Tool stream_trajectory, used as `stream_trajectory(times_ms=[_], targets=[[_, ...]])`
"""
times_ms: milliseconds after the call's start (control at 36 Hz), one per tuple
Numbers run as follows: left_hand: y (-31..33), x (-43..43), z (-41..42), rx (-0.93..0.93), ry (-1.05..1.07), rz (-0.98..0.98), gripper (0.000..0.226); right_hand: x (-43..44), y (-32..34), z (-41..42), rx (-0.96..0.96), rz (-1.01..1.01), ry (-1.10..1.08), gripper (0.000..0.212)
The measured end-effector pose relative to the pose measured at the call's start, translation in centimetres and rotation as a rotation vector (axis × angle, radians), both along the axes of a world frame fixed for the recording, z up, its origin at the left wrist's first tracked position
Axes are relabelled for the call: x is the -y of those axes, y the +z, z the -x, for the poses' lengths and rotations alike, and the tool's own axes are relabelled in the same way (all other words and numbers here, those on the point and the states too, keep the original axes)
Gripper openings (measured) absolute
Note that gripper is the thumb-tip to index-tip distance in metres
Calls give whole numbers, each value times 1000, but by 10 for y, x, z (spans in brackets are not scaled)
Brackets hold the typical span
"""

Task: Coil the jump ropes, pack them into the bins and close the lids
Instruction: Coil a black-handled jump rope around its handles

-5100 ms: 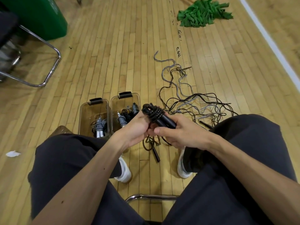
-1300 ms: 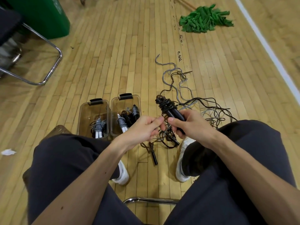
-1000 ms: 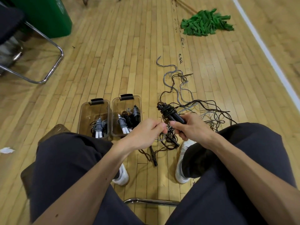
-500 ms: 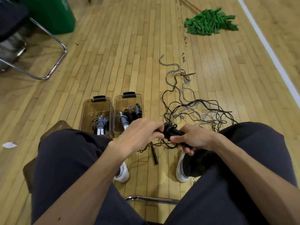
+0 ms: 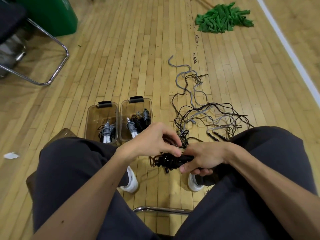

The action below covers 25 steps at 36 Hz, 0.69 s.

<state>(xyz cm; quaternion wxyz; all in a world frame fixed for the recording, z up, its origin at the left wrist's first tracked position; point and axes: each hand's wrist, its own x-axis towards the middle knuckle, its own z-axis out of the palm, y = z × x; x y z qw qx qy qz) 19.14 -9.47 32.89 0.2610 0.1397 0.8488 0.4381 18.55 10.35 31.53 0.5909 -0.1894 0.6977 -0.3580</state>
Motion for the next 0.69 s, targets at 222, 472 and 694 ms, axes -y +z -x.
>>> stream_trajectory(times_ms=[222,472,694], targets=[[-1,6,8,232,-26,-192,18,0,8,-1,85,122,40,42],[2,2,7,428,105,-423,7,-6,11,0,75,305,-92,23],[-1,-2,5,562,199,-594,17,-6,16,-2,8,385,-203,32]])
